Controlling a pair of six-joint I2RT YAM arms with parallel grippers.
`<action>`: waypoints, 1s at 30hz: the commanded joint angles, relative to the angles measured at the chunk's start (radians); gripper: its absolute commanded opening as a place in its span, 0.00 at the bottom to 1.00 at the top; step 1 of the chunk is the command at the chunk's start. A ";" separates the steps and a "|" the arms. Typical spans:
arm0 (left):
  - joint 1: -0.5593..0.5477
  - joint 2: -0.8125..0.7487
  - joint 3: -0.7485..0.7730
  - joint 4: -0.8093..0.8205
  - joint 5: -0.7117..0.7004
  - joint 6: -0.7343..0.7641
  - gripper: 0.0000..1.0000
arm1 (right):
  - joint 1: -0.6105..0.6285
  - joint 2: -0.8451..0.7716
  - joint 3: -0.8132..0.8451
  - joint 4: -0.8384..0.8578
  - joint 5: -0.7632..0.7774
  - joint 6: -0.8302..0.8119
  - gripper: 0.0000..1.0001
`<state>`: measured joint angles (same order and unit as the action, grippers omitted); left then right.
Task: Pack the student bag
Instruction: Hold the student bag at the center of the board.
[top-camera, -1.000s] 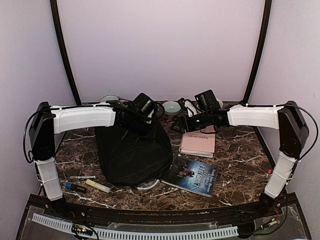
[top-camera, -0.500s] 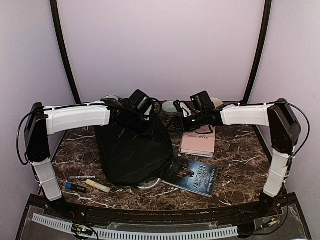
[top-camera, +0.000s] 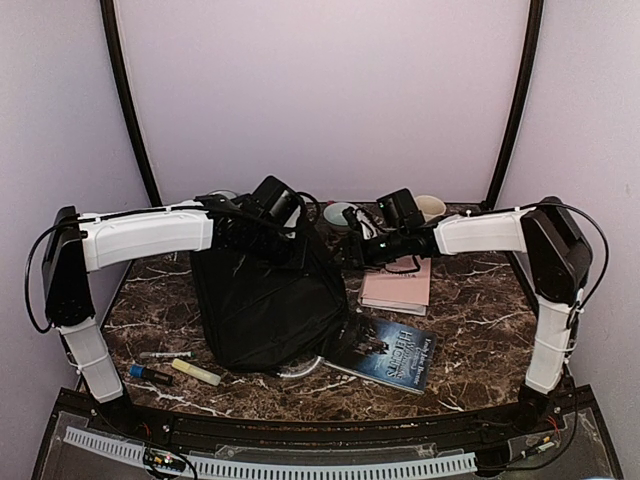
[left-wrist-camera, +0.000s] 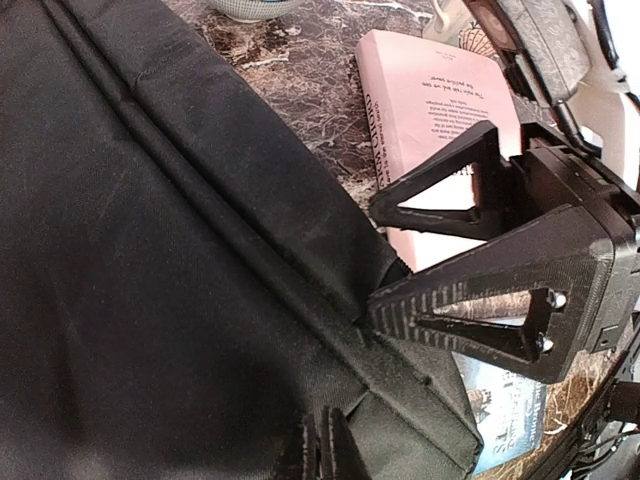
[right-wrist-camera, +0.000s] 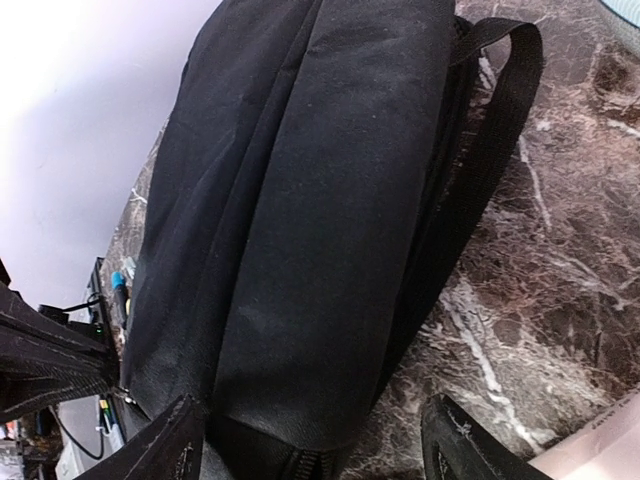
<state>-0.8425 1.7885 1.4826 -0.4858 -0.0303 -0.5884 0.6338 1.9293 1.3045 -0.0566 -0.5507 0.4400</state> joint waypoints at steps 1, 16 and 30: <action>0.000 -0.067 0.006 0.038 0.026 -0.010 0.00 | -0.004 0.022 0.019 0.096 -0.083 0.054 0.76; 0.000 -0.043 0.036 0.036 0.027 -0.010 0.00 | -0.003 0.077 0.001 0.236 -0.305 0.197 0.45; 0.002 -0.037 0.012 -0.051 -0.050 -0.061 0.00 | -0.010 0.103 0.104 0.057 -0.255 0.157 0.00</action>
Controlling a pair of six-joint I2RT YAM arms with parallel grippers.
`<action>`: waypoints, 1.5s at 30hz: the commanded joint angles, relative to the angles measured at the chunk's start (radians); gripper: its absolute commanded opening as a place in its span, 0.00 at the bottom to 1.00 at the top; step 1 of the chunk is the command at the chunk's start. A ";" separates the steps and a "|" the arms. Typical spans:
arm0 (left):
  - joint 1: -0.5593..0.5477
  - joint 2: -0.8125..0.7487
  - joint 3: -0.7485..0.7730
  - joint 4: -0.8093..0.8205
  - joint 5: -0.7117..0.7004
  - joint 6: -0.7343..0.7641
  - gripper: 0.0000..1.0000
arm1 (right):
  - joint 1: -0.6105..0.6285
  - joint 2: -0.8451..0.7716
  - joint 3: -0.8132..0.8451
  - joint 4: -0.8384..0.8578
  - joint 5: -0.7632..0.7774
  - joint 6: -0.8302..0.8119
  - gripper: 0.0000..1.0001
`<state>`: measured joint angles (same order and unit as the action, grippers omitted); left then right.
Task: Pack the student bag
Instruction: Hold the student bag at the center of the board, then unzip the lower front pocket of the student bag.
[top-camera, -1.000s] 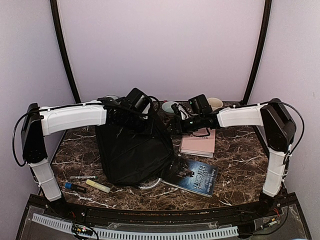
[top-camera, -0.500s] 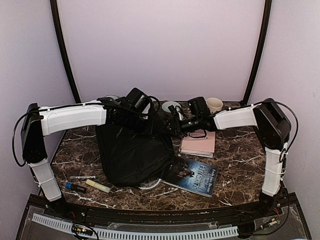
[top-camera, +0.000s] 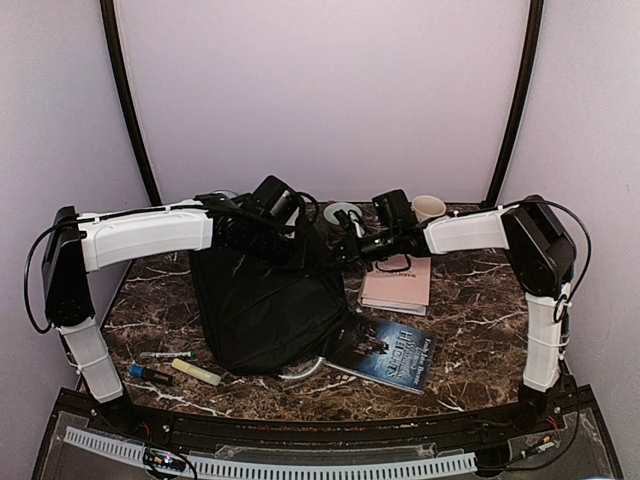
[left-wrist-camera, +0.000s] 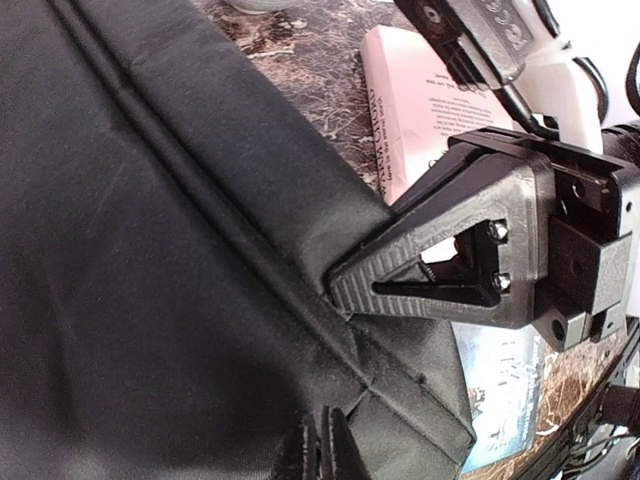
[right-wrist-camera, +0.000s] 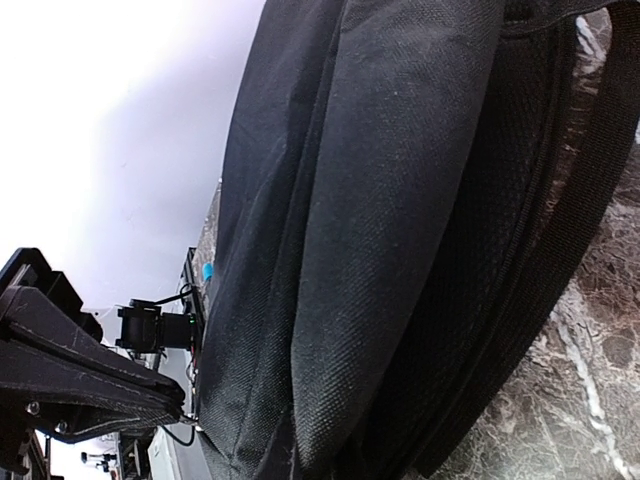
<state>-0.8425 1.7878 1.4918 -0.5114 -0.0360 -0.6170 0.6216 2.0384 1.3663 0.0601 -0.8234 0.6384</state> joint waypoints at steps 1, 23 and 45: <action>0.002 -0.048 -0.021 -0.025 -0.051 -0.040 0.00 | 0.001 -0.006 0.046 -0.076 0.025 -0.046 0.00; 0.002 -0.259 -0.292 -0.091 -0.169 -0.158 0.00 | -0.020 -0.015 0.066 -0.172 0.090 -0.125 0.00; 0.002 -0.324 -0.365 -0.186 -0.218 -0.186 0.00 | -0.023 0.008 0.121 -0.305 0.208 -0.192 0.00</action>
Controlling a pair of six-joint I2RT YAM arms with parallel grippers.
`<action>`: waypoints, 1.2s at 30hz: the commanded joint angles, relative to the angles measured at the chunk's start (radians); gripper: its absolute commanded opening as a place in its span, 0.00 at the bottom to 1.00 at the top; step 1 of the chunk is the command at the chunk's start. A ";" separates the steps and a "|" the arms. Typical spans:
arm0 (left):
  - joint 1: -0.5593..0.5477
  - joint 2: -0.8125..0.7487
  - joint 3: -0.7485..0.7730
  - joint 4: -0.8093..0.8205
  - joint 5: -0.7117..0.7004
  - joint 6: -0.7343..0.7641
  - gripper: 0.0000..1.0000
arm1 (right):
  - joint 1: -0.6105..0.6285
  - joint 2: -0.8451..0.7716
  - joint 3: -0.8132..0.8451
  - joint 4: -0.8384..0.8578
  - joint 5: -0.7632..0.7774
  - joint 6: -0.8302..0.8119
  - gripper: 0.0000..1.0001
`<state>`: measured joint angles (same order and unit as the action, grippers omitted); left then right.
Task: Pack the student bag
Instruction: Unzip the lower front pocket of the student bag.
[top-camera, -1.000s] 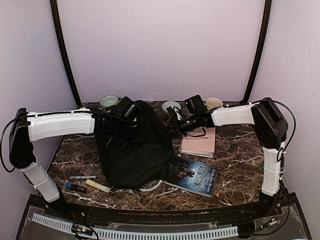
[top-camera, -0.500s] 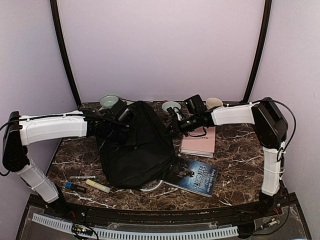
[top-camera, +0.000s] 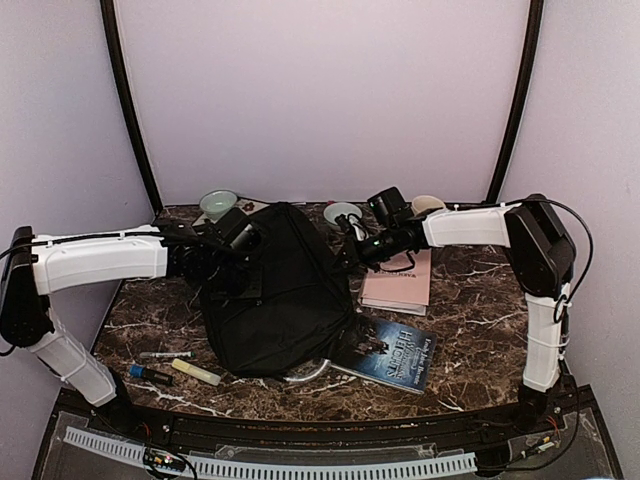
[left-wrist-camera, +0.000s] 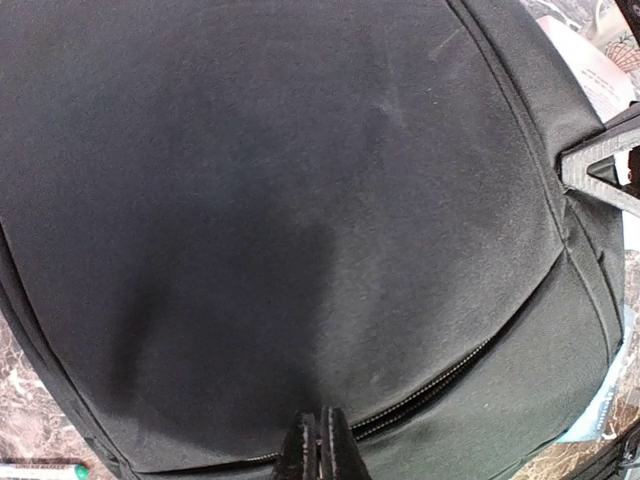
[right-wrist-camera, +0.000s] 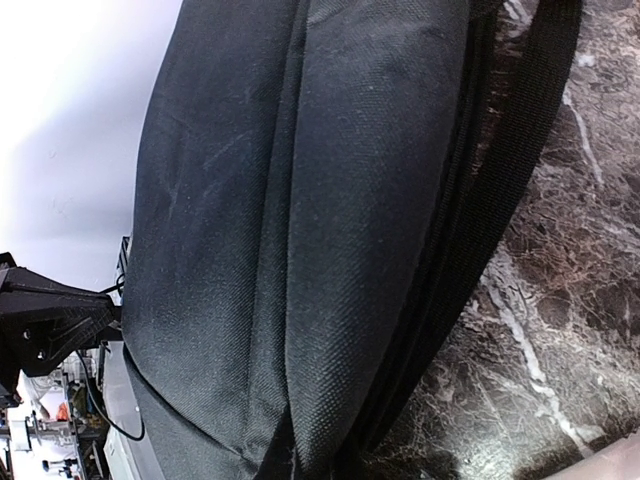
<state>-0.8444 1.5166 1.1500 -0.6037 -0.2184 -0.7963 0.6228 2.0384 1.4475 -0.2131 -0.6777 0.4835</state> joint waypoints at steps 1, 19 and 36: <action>0.003 -0.054 -0.025 -0.101 -0.035 -0.008 0.00 | -0.024 0.010 0.045 -0.040 0.070 -0.040 0.00; 0.004 -0.055 -0.082 -0.228 -0.072 -0.114 0.00 | -0.023 0.026 0.048 -0.064 0.110 -0.062 0.00; 0.004 -0.008 -0.096 -0.283 -0.055 -0.231 0.00 | -0.024 0.072 0.052 -0.078 0.119 -0.066 0.00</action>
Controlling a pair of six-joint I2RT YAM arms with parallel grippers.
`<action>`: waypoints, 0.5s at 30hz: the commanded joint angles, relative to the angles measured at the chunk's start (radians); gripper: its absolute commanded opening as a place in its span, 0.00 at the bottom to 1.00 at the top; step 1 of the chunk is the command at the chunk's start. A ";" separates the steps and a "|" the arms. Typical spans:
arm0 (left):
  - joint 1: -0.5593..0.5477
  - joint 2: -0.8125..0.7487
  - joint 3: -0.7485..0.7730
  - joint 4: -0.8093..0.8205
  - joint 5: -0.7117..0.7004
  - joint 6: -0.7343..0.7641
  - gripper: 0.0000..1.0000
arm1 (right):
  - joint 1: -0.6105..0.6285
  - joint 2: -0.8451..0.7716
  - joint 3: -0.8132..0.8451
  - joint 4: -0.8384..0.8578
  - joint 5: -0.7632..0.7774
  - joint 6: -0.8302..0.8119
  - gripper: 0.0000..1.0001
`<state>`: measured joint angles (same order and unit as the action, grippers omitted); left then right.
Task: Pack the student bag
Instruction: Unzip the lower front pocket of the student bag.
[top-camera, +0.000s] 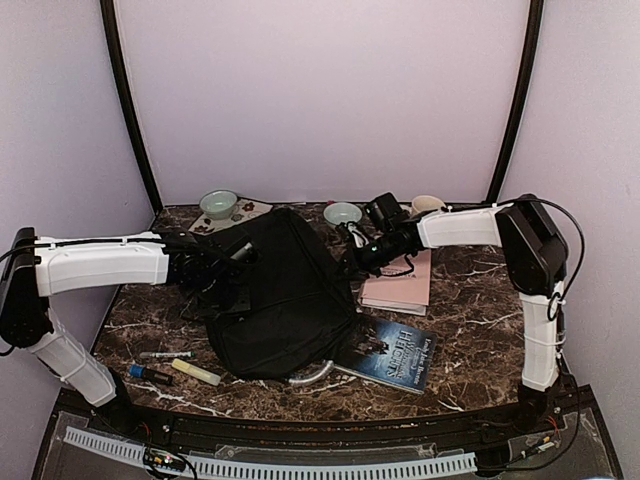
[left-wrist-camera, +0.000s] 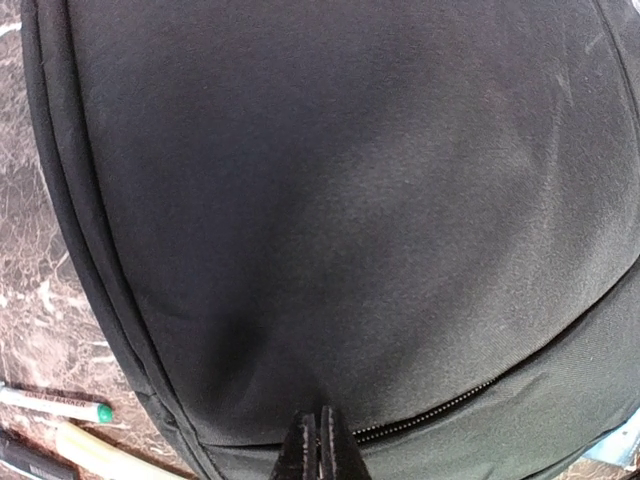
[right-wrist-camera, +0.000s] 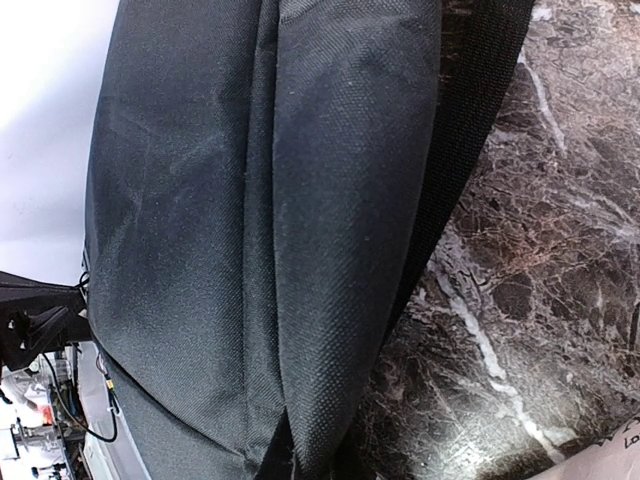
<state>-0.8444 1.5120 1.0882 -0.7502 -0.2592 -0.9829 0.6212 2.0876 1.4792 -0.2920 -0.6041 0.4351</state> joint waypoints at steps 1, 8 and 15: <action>0.004 -0.012 -0.047 -0.130 -0.010 -0.049 0.00 | -0.022 0.025 0.022 0.001 0.044 -0.017 0.00; 0.004 -0.049 -0.110 -0.116 0.001 -0.086 0.00 | -0.022 0.035 0.029 0.005 0.045 -0.008 0.00; 0.004 -0.056 -0.149 -0.092 0.025 -0.113 0.00 | -0.022 0.045 0.032 -0.008 0.044 -0.010 0.00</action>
<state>-0.8444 1.4860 0.9844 -0.7414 -0.2489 -1.0668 0.6216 2.1120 1.4799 -0.2920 -0.6060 0.4313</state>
